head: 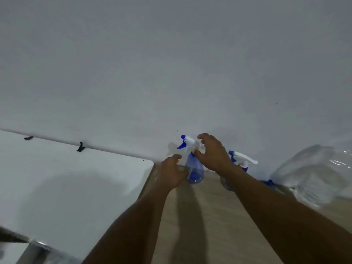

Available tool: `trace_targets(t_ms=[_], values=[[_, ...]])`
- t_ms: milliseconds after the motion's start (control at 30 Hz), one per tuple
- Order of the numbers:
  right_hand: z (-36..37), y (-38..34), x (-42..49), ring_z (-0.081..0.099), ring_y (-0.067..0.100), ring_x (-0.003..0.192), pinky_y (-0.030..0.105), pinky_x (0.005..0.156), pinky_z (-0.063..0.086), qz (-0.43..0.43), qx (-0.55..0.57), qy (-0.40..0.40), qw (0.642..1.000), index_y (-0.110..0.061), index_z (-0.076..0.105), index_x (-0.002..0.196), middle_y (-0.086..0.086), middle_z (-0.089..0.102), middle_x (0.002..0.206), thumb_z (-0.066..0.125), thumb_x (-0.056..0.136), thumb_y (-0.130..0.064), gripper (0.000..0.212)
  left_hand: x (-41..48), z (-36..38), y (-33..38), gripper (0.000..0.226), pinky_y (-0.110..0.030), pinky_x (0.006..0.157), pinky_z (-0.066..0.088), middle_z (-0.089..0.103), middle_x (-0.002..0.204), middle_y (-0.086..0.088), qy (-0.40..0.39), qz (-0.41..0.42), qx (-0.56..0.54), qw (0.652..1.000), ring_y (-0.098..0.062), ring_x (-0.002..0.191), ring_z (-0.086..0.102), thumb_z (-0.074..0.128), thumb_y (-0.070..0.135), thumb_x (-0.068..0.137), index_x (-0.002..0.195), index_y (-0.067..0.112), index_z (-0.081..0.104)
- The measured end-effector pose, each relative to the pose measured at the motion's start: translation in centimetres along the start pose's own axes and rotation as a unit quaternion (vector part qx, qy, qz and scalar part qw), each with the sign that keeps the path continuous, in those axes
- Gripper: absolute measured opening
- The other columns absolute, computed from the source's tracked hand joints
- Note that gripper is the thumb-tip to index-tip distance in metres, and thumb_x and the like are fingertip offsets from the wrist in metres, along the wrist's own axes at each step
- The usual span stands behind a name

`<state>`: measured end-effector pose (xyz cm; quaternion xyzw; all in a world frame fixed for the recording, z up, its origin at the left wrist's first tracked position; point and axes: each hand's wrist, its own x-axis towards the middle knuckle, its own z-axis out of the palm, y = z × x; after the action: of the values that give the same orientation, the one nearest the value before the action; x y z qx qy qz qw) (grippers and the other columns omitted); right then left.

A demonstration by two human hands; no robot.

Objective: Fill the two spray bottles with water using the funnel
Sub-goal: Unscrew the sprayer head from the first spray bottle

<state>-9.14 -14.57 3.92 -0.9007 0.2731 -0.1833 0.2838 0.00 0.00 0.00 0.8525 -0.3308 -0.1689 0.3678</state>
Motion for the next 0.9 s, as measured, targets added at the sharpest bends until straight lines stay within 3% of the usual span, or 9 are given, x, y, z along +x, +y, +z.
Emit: trace_targets(t_ms=[67,167,333,433,600,700,800,900], values=[[1.4,0.4,1.3,0.061,0.021,0.095,0.033,0.08,0.051,0.008,-0.025,0.003,1.0,-0.02,0.053,0.125,0.004,0.061,0.117,0.071,0.087,-0.038,0.046,1.6,1.0,-0.8,0.063,-0.023,0.098,0.041,0.054,0.13,0.009,-0.025,0.007,-0.003,1.0,-0.012,0.119,0.053,0.075,0.04,0.084,0.137,0.022,0.047],[3.1,1.1,2.3,0.062,0.026,0.095,0.036,0.079,0.052,0.014,-0.072,-0.005,0.997,-0.014,0.054,0.117,0.007,0.062,0.108,0.07,0.089,-0.033,0.037,3.4,2.7,-2.1,0.079,-0.028,0.102,0.045,0.057,0.135,0.002,-0.049,0.002,-0.025,0.998,-0.018,0.124,0.055,0.083,0.028,0.075,0.144,0.022,0.043],[3.8,0.8,0.3,0.059,0.027,0.089,0.031,0.072,0.041,-0.03,-0.074,0.021,0.997,-0.007,0.054,0.112,0.011,0.057,0.102,0.064,0.093,-0.021,0.025,2.3,3.8,-2.8,0.068,-0.018,0.087,0.04,0.063,0.128,-0.004,-0.058,0.021,-0.042,0.997,-0.021,0.116,0.06,0.081,0.015,0.078,0.138,0.016,0.05],[3.4,-0.3,-2.9,0.054,0.022,0.08,0.031,0.068,0.042,-0.06,-0.063,0.028,0.996,-0.008,0.053,0.11,0.007,0.054,0.098,0.064,0.095,-0.023,0.025,-0.3,3.6,-3.3,0.07,-0.02,0.09,0.039,0.059,0.128,-0.007,-0.052,0.033,-0.057,0.996,-0.023,0.117,0.056,0.085,0.019,0.074,0.135,0.015,0.052],[2.5,-2.4,-9.1,0.058,0.02,0.078,0.039,0.067,0.054,-0.073,-0.067,0.008,0.995,-0.012,0.051,0.11,0.004,0.056,0.098,0.061,0.094,-0.023,0.021,-5.7,2.9,-4.2,0.059,-0.024,0.086,0.044,0.063,0.12,-0.004,-0.095,0.032,-0.096,0.99,-0.01,0.101,0.056,0.085,0.026,0.075,0.124,0.013,0.055],[2.4,-3.0,-13.2,0.055,0.016,0.08,0.034,0.069,0.053,-0.08,-0.057,0.003,0.995,-0.012,0.053,0.114,0.005,0.057,0.102,0.064,0.093,-0.021,0.025,-8.8,3.4,-5.3,0.06,-0.031,0.09,0.051,0.066,0.113,0.009,-0.101,0.042,-0.099,0.989,-0.007,0.105,0.061,0.087,0.039,0.068,0.117,0.023,0.056],[2.5,-3.0,-16.6,0.054,0.015,0.084,0.031,0.07,0.052,-0.063,-0.057,0.012,0.996,-0.013,0.053,0.116,0.004,0.055,0.107,0.068,0.091,-0.028,0.032,-11.5,4.3,-5.7,0.05,-0.03,0.09,0.05,0.061,0.105,0.017,-0.118,0.034,-0.08,0.989,-0.009,0.106,0.061,0.083,0.043,0.073,0.112,0.031,0.054],[2.7,-2.7,-19.0,0.055,0.017,0.082,0.031,0.068,0.052,-0.04,-0.089,0.028,0.995,-0.014,0.052,0.114,0.003,0.053,0.106,0.072,0.087,-0.037,0.04,-13.8,4.9,-5.3,0.069,-0.026,0.089,0.045,0.059,0.109,0.012,-0.155,0.038,-0.085,0.983,-0.014,0.109,0.061,0.082,0.05,0.064,0.121,0.021,0.057]])
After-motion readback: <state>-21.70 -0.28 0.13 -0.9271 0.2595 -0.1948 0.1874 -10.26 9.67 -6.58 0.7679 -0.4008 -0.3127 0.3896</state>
